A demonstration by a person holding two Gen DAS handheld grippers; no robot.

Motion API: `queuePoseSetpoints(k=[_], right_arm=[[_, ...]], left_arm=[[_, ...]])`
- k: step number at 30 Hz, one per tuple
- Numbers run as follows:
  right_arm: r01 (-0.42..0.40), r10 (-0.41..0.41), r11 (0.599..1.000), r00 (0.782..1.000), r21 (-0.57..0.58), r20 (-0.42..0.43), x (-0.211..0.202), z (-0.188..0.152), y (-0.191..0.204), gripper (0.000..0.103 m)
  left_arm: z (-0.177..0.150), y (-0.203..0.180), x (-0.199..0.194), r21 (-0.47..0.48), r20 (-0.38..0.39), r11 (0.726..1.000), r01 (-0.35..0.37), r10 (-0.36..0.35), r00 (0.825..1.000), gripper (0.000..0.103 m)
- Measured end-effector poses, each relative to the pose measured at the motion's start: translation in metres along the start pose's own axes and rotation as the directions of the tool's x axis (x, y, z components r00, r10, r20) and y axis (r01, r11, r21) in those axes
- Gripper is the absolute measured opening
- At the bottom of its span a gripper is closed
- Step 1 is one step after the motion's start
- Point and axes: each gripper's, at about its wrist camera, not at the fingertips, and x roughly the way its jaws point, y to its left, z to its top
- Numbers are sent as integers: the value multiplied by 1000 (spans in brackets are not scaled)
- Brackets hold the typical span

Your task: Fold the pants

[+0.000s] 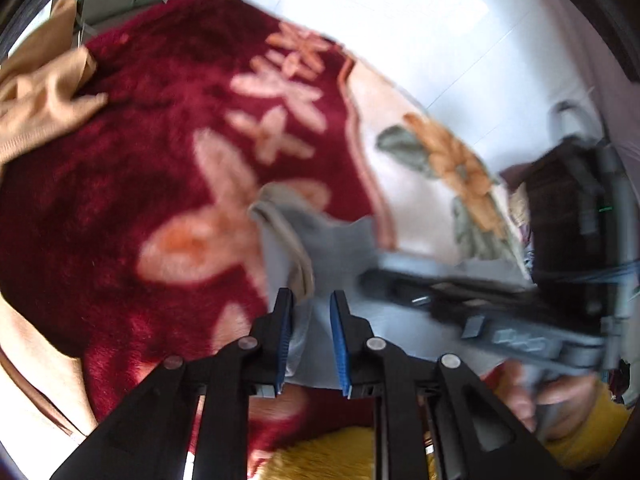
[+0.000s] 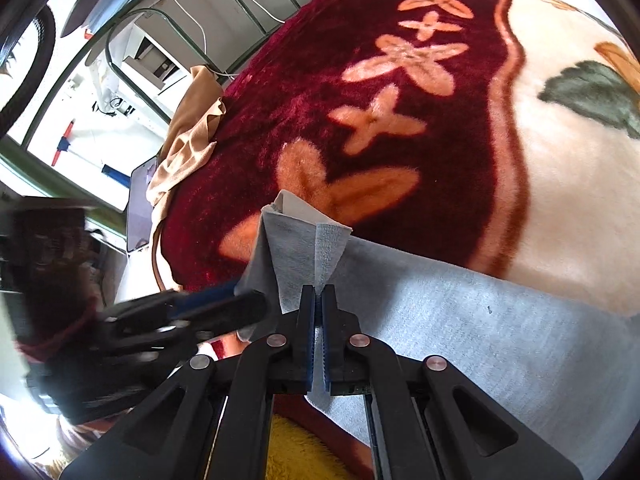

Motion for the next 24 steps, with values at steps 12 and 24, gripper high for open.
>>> queuePoseSetpoints(k=[12, 24], right_arm=[[-158, 151, 986, 983, -60, -101, 23, -12, 31, 20], [51, -56, 996, 996, -76, -63, -46, -49, -15, 28]], left_arm=[[6, 14, -45, -51, 79, 985, -166, 169, 982, 19], [-3, -19, -19, 36, 17, 983, -182, 181, 983, 46]])
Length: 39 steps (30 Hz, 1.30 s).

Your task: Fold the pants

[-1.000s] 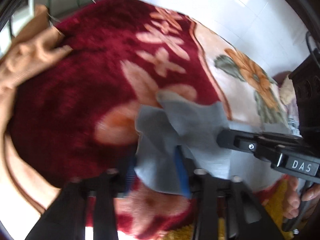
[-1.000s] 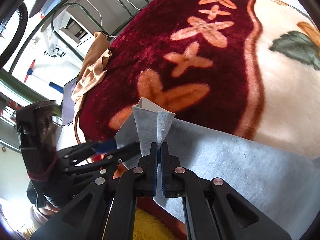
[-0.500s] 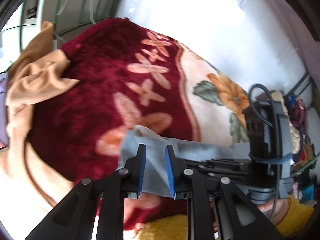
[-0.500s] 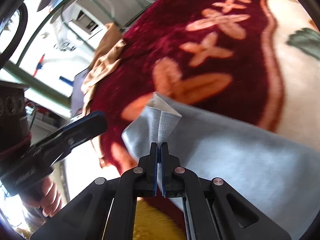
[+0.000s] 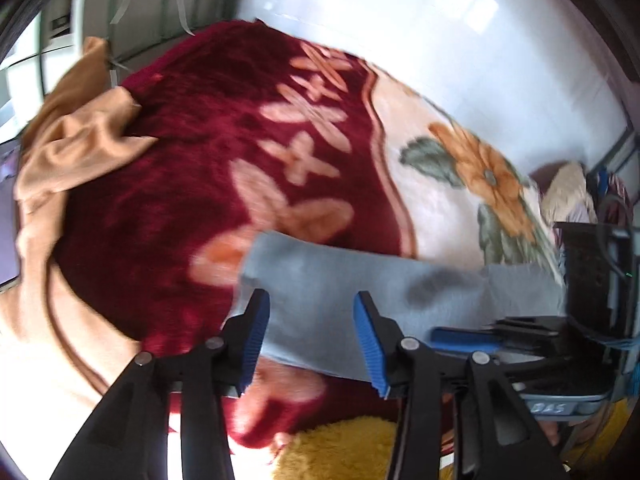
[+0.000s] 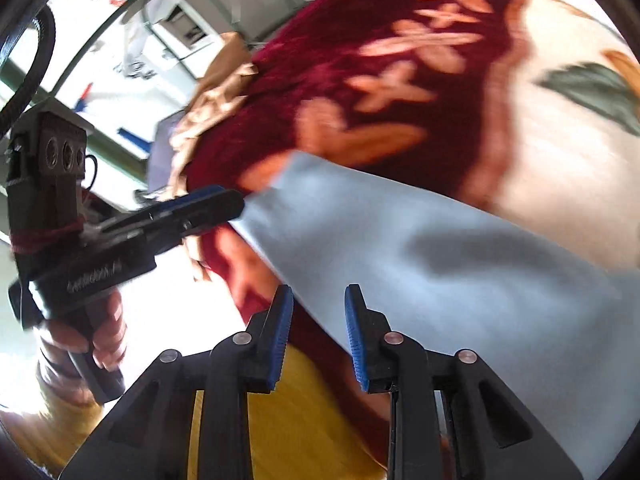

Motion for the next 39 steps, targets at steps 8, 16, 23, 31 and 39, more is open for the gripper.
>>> queuePoseSetpoints(k=[8, 16, 23, 31, 39], right_arm=[[235, -243, 949, 970, 210, 11, -70, -76, -109, 28], [347, -383, 842, 924, 413, 4, -131, -135, -207, 28], [424, -500, 723, 866, 545, -11, -192, -185, -299, 28], [344, -456, 677, 890, 651, 5, -213, -210, -358, 28], [275, -405, 764, 909, 583, 102, -191, -131, -358, 28]], left_arm=[[2, -45, 40, 79, -106, 997, -23, 32, 994, 47], [2, -95, 45, 129, -109, 992, -12, 26, 994, 55], [-13, -151, 63, 166, -156, 986, -11, 37, 987, 57], [-38, -199, 100, 185, -221, 982, -34, 75, 972, 59], [-58, -217, 119, 262, -221, 960, -104, 164, 961, 65]])
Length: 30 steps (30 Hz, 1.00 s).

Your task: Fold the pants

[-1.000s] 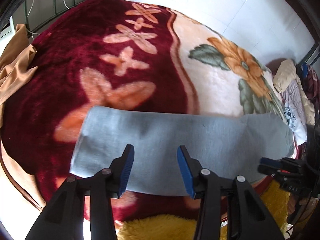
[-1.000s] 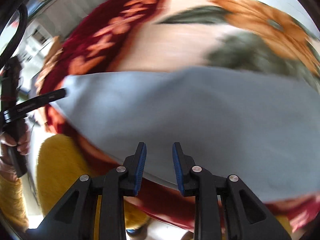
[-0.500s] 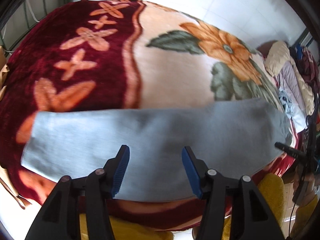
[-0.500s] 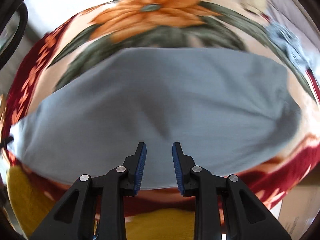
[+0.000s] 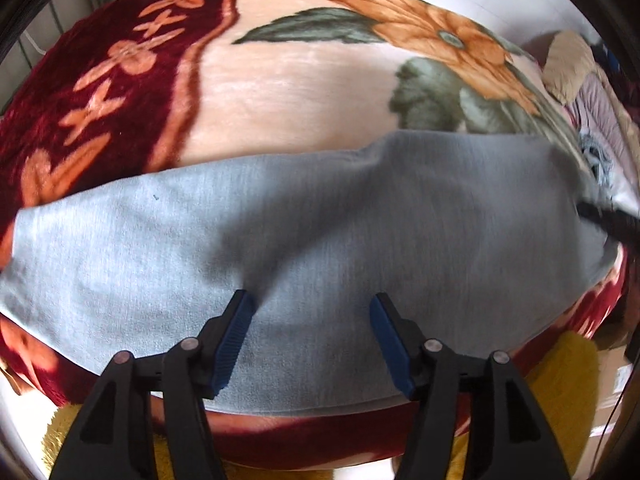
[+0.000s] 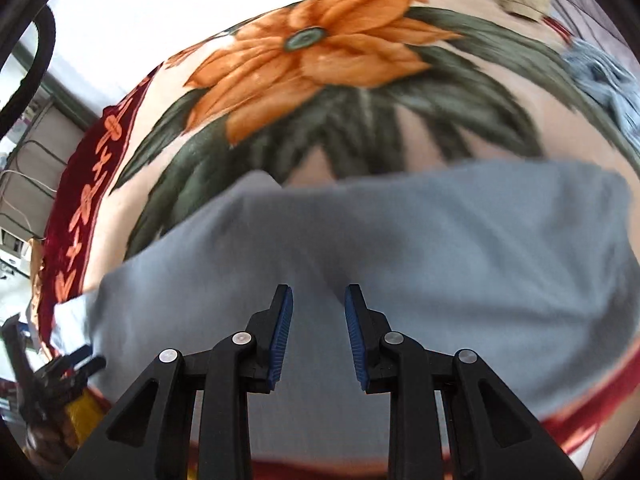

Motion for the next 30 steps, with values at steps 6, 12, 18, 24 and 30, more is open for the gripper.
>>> queuePoseSetpoints(k=[6, 12, 18, 24, 30], right_arm=[[4, -4, 1000, 1000, 18, 1, 16, -6, 2, 32], [-47, 47, 998, 999, 47, -3, -10, -32, -2, 34], [-49, 49, 999, 999, 13, 4, -29, -65, 20, 40], [-21, 21, 1000, 1000, -14, 1, -28, -93, 46, 50], [17, -20, 998, 999, -62, -48, -6, -109, 65, 51]], left_arm=[[-3, 2, 2, 10, 8, 1000, 15, -15, 1000, 67], [-5, 6, -11, 20, 18, 1000, 3, -3, 1000, 67], [-6, 29, -36, 1, 66, 1000, -29, 28, 997, 67], [-2, 71, -59, -74, 108, 996, -52, 60, 992, 69], [-6, 120, -73, -129, 117, 985, -116, 131, 985, 73]])
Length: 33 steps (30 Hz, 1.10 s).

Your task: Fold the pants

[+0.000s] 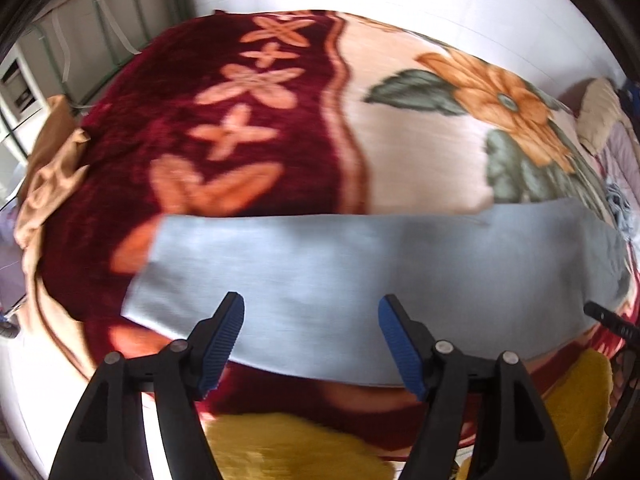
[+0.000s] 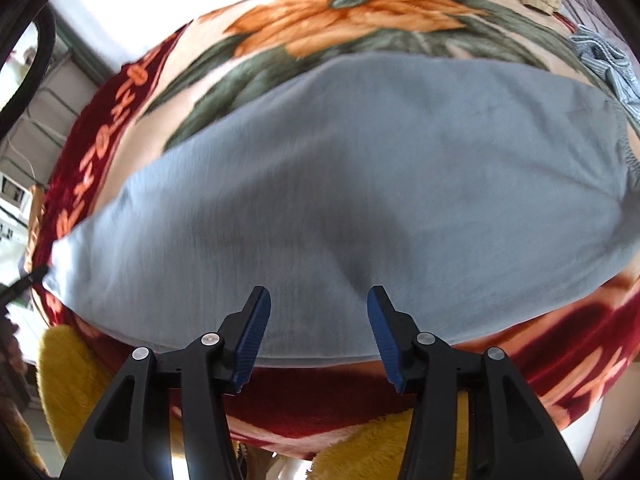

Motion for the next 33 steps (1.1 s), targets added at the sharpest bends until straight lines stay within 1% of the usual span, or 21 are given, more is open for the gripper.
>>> queuePoseSetpoints(k=[2, 4, 8, 11, 14, 16, 19, 21, 24, 27, 29, 30, 32, 33], right_arm=[[21, -21, 1000, 1000, -3, -7, 5, -3, 2, 51], [37, -37, 999, 999, 2, 5, 7, -6, 4, 52], [50, -50, 999, 999, 4, 9, 11, -8, 8, 62], [55, -55, 998, 998, -10, 10, 17, -12, 13, 75], [84, -83, 994, 996, -65, 30, 23, -16, 24, 84], [99, -95, 991, 994, -85, 47, 25, -19, 27, 87], [95, -90, 991, 994, -90, 54, 26, -20, 28, 91], [84, -80, 993, 996, -86, 51, 27, -20, 27, 94], [88, -84, 991, 995, -99, 52, 29, -20, 30, 99], [101, -95, 988, 994, -116, 55, 32, -21, 35, 103], [102, -96, 988, 994, -114, 59, 32, -22, 35, 103], [99, -92, 989, 994, -112, 59, 32, -22, 35, 103], [87, -80, 991, 995, -104, 65, 30, -22, 34, 103], [83, -77, 991, 995, -100, 66, 29, -22, 34, 103]], left_arm=[[0, 23, -2, -53, -2, 999, 4, -4, 1000, 73], [1, 41, -1, -99, -12, 995, 3, -4, 1000, 73], [2, 71, 5, -156, -17, 987, -38, 36, 999, 73], [3, 84, 17, -180, -43, 983, -30, 22, 999, 73], [2, 93, 29, -192, -63, 981, -37, 25, 998, 73], [-1, 97, 34, -194, -73, 980, -46, 32, 997, 73], [-9, 106, 44, -205, -97, 978, -44, 25, 995, 73], [-15, 112, 49, -213, -87, 977, -25, 7, 996, 74], [-19, 113, 49, -219, -60, 976, -7, -6, 998, 77], [-19, 107, 52, -197, -60, 980, -25, 13, 998, 78], [-18, 103, 53, -183, -59, 982, -37, 27, 998, 78], [-18, 103, 53, -183, -58, 982, -37, 27, 998, 76], [-18, 103, 52, -187, -49, 982, -39, 30, 998, 64], [-19, 103, 51, -197, -42, 980, -39, 31, 999, 52]])
